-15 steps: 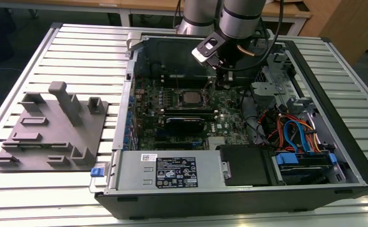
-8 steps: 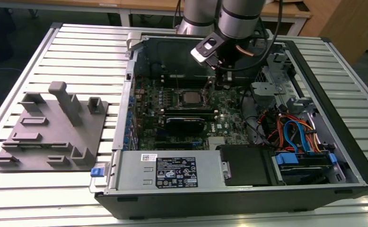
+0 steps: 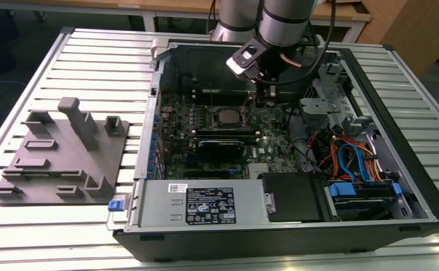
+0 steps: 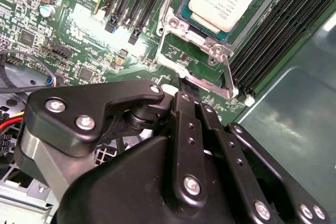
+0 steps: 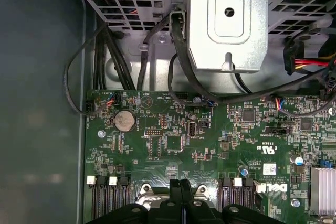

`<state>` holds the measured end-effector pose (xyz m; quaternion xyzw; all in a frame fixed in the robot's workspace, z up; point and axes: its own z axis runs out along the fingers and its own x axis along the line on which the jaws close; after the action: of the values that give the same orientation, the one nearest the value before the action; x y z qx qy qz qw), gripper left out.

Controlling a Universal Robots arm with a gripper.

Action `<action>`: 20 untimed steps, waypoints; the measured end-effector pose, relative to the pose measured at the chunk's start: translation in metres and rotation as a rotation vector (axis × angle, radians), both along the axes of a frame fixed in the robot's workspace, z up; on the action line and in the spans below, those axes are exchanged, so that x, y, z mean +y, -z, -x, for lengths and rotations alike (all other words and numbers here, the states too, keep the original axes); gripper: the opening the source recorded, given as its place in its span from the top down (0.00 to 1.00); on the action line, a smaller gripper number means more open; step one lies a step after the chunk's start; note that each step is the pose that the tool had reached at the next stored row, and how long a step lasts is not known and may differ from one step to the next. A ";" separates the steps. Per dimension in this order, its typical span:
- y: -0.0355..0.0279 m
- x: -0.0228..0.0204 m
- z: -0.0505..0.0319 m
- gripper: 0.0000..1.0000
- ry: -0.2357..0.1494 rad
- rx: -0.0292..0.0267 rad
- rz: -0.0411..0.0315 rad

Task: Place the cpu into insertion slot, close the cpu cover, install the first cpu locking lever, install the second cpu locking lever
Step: 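Close the cpu cover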

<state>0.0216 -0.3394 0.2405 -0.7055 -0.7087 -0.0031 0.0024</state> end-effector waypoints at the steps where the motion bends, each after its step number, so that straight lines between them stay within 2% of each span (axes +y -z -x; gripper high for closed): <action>1: 0.0000 0.0000 0.0003 0.89 0.000 0.0000 -0.0001; 20: 0.0003 0.0000 0.0069 0.89 0.000 0.0002 -0.0001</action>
<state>0.0146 -0.3394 0.2402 -0.7054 -0.7088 -0.0031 0.0024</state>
